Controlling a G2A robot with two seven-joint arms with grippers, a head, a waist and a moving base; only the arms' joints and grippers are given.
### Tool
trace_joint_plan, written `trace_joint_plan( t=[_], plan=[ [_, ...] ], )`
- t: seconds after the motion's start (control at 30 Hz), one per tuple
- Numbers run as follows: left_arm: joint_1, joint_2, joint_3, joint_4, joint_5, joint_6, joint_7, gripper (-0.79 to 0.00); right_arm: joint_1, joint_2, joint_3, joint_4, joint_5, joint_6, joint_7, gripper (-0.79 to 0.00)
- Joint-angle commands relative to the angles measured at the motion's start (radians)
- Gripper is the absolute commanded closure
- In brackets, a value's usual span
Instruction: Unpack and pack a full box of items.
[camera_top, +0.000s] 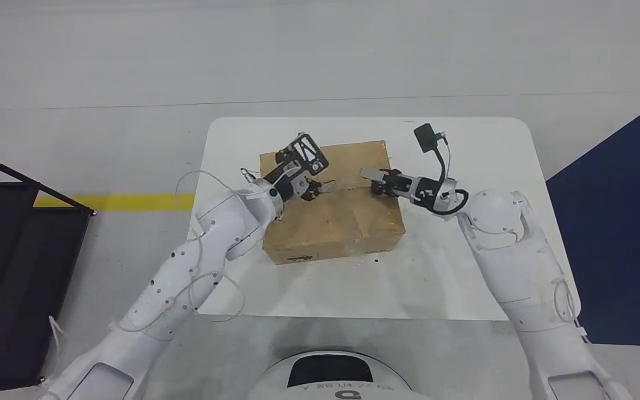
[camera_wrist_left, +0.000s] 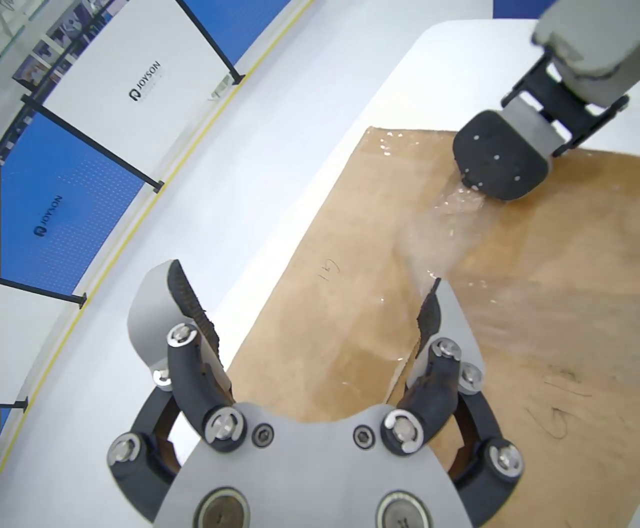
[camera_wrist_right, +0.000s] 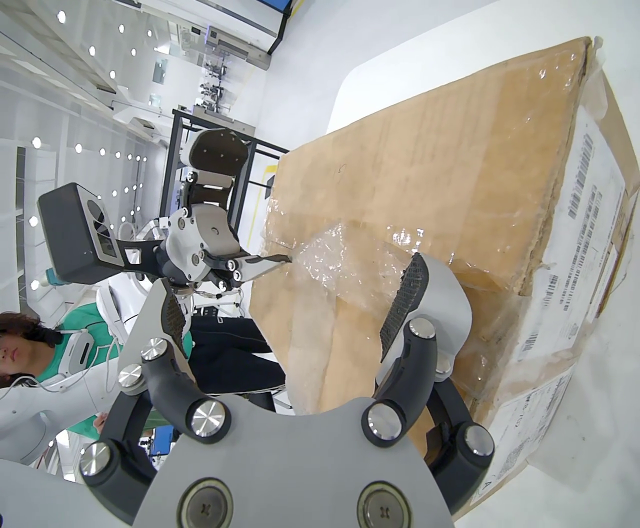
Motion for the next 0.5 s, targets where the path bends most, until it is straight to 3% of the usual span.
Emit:
trace_joint_plan(
  t=[0.0,0.3,0.47],
  plan=[
    [0.007,0.003,-0.030,-0.005,-0.003,0.007,0.001,-0.785,0.002,0.001,-0.001,0.002,0.001,-0.001,-0.001,-0.785],
    [0.063,0.023,-0.202,-0.051,-0.105,-0.005,-0.002,-0.785,0.003,0.005,0.004,0.002,0.008,-0.005,-0.003,-0.785],
    [0.092,0.024,-0.217,-0.072,-0.271,-0.115,-0.060,-0.785,0.006,0.007,0.003,0.002,0.011,-0.006,-0.002,-0.785]
  ],
)
